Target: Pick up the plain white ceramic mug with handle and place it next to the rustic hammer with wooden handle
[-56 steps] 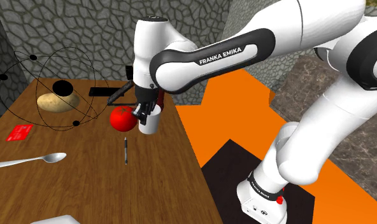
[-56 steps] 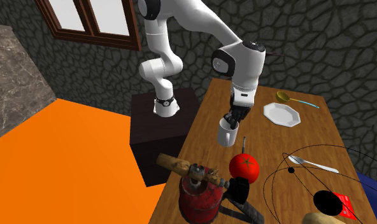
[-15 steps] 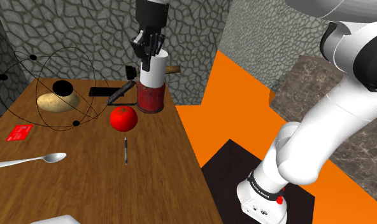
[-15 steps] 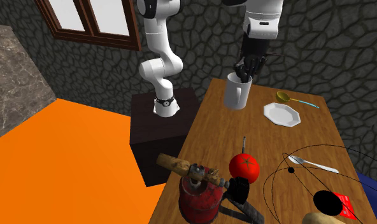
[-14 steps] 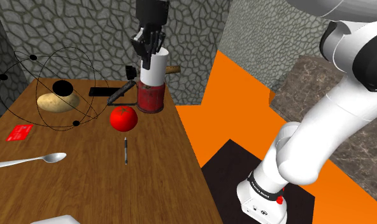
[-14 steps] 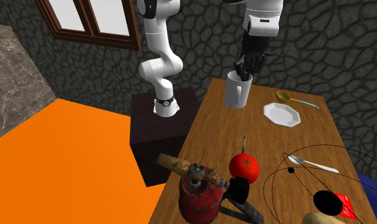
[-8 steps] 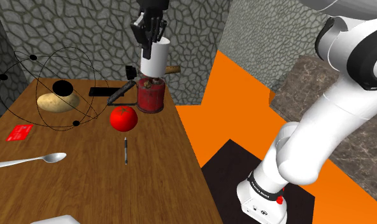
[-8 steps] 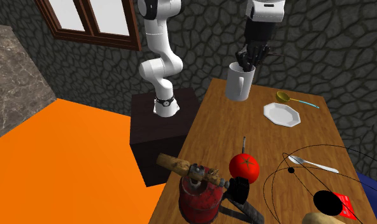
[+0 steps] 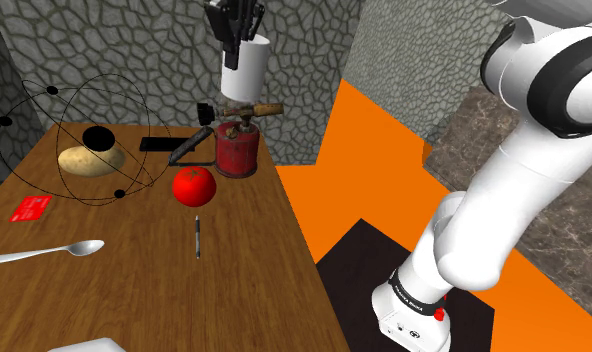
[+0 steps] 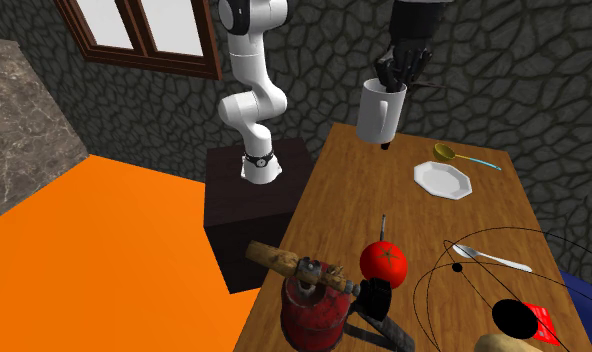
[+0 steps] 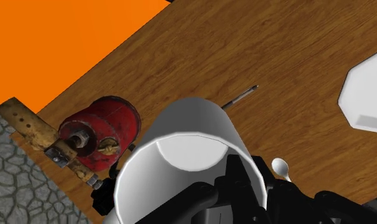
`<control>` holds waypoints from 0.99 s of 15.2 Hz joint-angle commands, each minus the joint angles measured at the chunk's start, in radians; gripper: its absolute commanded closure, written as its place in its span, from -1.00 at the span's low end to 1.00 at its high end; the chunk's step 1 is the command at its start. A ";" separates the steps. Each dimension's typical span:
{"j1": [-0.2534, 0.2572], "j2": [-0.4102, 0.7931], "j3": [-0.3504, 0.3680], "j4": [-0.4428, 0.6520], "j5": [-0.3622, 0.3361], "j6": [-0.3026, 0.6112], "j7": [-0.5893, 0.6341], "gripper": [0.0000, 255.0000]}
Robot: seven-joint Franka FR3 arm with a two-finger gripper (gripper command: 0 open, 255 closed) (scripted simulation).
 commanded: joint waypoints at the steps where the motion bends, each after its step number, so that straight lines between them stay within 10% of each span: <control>1: 0.012 -0.006 0.012 0.002 0.001 -0.008 0.024 1.00; 15: 0.176 -0.017 0.200 -0.003 -0.003 -0.026 0.375 1.00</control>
